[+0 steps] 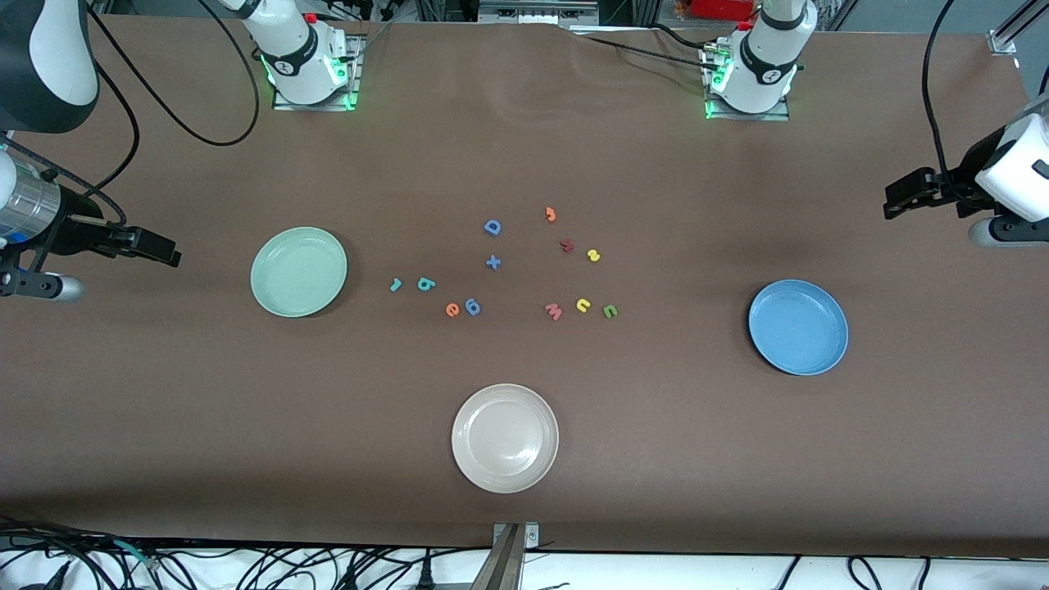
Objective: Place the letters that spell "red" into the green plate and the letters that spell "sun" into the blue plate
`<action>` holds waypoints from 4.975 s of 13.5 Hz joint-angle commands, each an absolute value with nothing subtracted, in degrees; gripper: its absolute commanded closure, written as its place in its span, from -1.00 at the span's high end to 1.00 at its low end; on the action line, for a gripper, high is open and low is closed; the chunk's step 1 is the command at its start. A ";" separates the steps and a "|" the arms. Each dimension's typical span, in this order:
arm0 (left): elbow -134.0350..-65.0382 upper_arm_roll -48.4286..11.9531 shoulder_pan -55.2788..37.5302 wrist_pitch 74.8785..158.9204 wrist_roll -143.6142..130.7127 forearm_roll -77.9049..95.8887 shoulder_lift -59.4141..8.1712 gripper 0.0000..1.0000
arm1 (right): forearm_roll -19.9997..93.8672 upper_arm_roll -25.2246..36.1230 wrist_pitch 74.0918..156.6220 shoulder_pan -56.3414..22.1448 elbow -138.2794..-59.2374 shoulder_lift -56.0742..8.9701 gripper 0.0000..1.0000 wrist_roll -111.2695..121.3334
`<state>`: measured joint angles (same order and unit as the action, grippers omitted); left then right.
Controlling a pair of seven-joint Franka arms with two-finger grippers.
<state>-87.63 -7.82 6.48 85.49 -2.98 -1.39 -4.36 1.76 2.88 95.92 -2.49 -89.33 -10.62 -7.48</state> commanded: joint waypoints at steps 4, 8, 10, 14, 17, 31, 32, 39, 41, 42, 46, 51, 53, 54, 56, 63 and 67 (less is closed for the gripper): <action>-89.56 -8.53 7.82 87.45 -1.58 0.53 -3.34 1.00 | 2.37 2.81 95.45 -2.29 -89.47 -9.84 0.99 -7.04; -89.03 -8.61 7.74 87.28 -1.58 0.53 -4.75 1.00 | 1.85 2.73 95.36 -2.46 -89.47 -9.84 0.99 -6.85; -89.03 -8.53 7.73 87.28 -1.58 0.53 -4.75 1.00 | 1.85 2.64 95.45 -2.72 -89.38 -9.84 0.99 -6.94; -88.86 -8.35 8.00 87.28 -1.49 0.35 -4.75 1.00 | 1.85 2.46 95.36 -2.90 -89.38 -9.84 0.99 -6.94; -88.94 -8.44 7.91 87.28 -1.49 0.44 -4.75 1.00 | 2.02 2.46 95.27 -2.99 -89.47 -9.84 0.99 -6.77; -88.95 -8.53 7.73 87.28 -1.58 0.18 -5.10 1.00 | -0.97 2.37 93.96 -4.22 -89.47 -9.84 0.99 -7.73; -88.95 -8.53 7.73 87.28 -1.50 0.18 -5.10 1.00 | -0.97 2.37 93.96 -4.22 -89.47 -9.84 1.00 -7.65; -88.95 -8.53 7.73 87.28 -1.49 0.18 -5.19 1.00 | -0.97 2.37 93.96 -4.13 -89.47 -9.93 0.99 -7.82; -88.95 -8.53 7.65 87.28 -1.49 0.09 -5.19 1.00 | -0.97 2.46 93.96 -4.13 -89.47 -9.93 0.99 -7.82; -88.95 -8.53 7.73 87.28 -1.49 0.09 -5.19 1.00 | -0.97 2.46 93.96 -4.13 -89.56 -9.93 0.99 -7.82; -88.95 -8.53 7.73 87.28 -1.49 0.09 -5.19 1.00 | -0.97 2.46 93.96 -4.13 -89.74 -9.93 0.99 -7.82; -88.95 -8.53 7.73 87.28 -1.49 0.09 -5.19 1.00 | -0.97 2.46 93.96 -4.13 -89.82 -9.93 0.99 -7.82; -88.95 -8.53 7.65 87.28 -1.49 0.18 -5.19 1.00 | -0.97 2.46 93.96 -4.13 -89.82 -9.93 0.99 -7.82; -88.95 -8.53 7.65 87.28 -1.49 0.18 -5.19 1.00 | -0.97 2.46 93.96 -4.13 -89.82 -9.93 0.99 -7.82; -88.95 -8.53 7.65 87.28 -1.49 0.18 -5.19 1.00 | -0.97 2.46 93.96 -4.13 -89.82 -9.93 0.99 -7.82; -88.95 -8.53 7.65 87.28 -1.50 0.18 -5.19 1.00 | -0.97 2.46 93.96 -4.13 -89.82 -9.93 0.99 -7.82; -88.95 -8.53 7.65 87.28 -1.49 0.18 -5.27 1.00 | -0.88 2.46 93.96 -4.13 -89.82 -9.93 0.99 -7.82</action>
<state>-88.75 -8.45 7.26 86.78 -2.96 -1.26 -5.55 -0.26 2.44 94.32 -4.01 -89.30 -10.62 -7.40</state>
